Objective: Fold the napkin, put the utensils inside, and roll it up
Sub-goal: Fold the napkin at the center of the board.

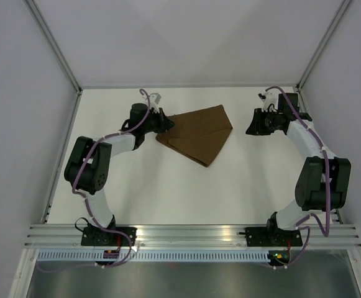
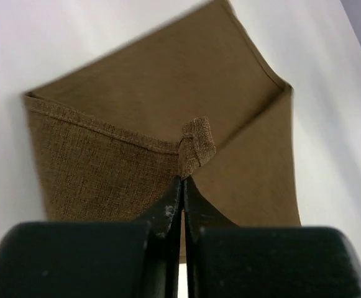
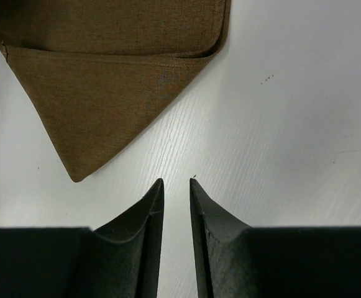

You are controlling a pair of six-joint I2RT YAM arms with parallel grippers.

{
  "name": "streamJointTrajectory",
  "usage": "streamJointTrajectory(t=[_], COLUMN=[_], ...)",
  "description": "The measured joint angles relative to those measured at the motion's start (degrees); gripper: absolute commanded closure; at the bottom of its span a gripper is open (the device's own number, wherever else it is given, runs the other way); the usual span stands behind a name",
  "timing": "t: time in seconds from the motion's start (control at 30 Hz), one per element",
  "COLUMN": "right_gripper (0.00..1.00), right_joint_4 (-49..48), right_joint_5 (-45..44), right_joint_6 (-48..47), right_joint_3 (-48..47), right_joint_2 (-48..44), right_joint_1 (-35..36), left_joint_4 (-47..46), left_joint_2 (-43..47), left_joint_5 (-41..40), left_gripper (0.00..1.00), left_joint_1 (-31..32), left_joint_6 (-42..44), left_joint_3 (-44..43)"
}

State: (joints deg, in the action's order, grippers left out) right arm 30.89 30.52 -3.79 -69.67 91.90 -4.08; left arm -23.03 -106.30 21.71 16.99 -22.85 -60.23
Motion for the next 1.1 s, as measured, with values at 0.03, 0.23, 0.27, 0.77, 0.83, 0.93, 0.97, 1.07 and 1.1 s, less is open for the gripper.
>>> streamJointTrajectory(t=[0.03,0.23,0.27,0.77,0.83,0.93,0.97,1.07,1.1], right_gripper=[0.71,0.72,0.71,0.72,0.72,0.72,0.72,0.72,0.72], right_joint_4=[0.0,0.0,0.0,0.0,0.0,0.0,0.0,0.0,0.0], right_joint_5=[-0.1,-0.8,-0.9,-2.0,-2.1,-2.2,-2.2,-2.2,-2.2], right_joint_6=[-0.1,-0.4,-0.5,-0.8,-0.8,-0.8,-0.8,-0.8,-0.8], right_joint_3=[0.0,0.0,0.0,0.0,0.0,0.0,0.0,0.0,0.0], right_joint_2=[0.0,0.0,0.0,0.1,0.1,0.2,0.3,0.7,0.9], right_joint_1=[0.2,1.0,1.1,2.1,2.1,2.1,2.1,2.1,2.1], left_joint_4=[0.4,6.8,7.8,14.2,14.4,14.6,14.6,14.8,15.1], left_joint_2=[0.3,1.0,1.0,1.1,1.3,2.1,2.3,2.4,2.4], left_joint_5=[0.9,1.2,1.0,-5.3,-6.7,-8.4,-8.8,-10.2,-10.8], left_gripper=[0.98,0.98,0.98,0.98,0.98,0.98,0.98,0.98,0.98], left_joint_1=[1.7,10.1,11.0,19.5,20.9,22.9,23.4,25.2,25.6], left_joint_6=[2.1,13.0,14.5,28.6,30.0,31.7,32.1,33.7,34.1], left_joint_3=[0.0,-1.8,-2.2,-2.8,-2.8,-2.8,-2.8,-3.0,-3.0])
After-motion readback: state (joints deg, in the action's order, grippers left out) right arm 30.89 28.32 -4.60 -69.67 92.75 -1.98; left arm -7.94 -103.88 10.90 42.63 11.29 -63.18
